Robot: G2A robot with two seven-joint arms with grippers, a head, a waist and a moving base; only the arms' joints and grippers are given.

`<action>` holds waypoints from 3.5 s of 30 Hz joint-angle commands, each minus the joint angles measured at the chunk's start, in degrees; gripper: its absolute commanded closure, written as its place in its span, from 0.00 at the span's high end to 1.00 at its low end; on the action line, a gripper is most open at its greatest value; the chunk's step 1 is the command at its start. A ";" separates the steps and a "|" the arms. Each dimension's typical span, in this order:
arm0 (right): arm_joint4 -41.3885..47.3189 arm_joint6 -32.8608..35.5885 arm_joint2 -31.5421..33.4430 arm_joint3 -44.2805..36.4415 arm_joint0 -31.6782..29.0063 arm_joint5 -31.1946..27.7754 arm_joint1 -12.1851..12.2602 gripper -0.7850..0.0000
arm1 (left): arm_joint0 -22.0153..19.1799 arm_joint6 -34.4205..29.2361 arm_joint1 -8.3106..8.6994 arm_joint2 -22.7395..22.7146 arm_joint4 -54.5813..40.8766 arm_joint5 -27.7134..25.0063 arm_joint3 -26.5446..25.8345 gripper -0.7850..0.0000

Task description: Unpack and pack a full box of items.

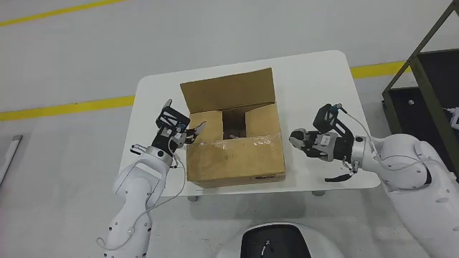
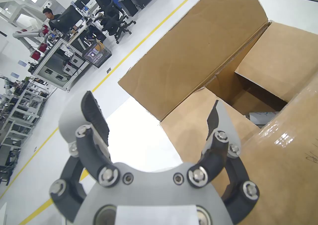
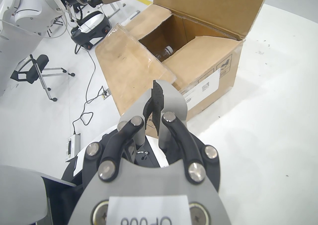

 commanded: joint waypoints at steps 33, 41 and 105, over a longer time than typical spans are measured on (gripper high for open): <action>16.14 18.44 -8.31 17.60 20.15 1.69 1.00 0.33 | 0.00 0.00 0.00 0.00 0.00 0.00 0.00 1.00; 17.17 17.70 -11.97 22.06 23.15 -0.39 1.32 0.36 | 1.24 0.17 0.05 -0.40 -0.58 0.76 -1.56 1.00; -2.75 -7.99 -29.61 6.56 23.22 -12.36 13.20 0.00 | 4.68 -16.44 1.69 -3.82 -7.76 -12.70 -13.25 1.00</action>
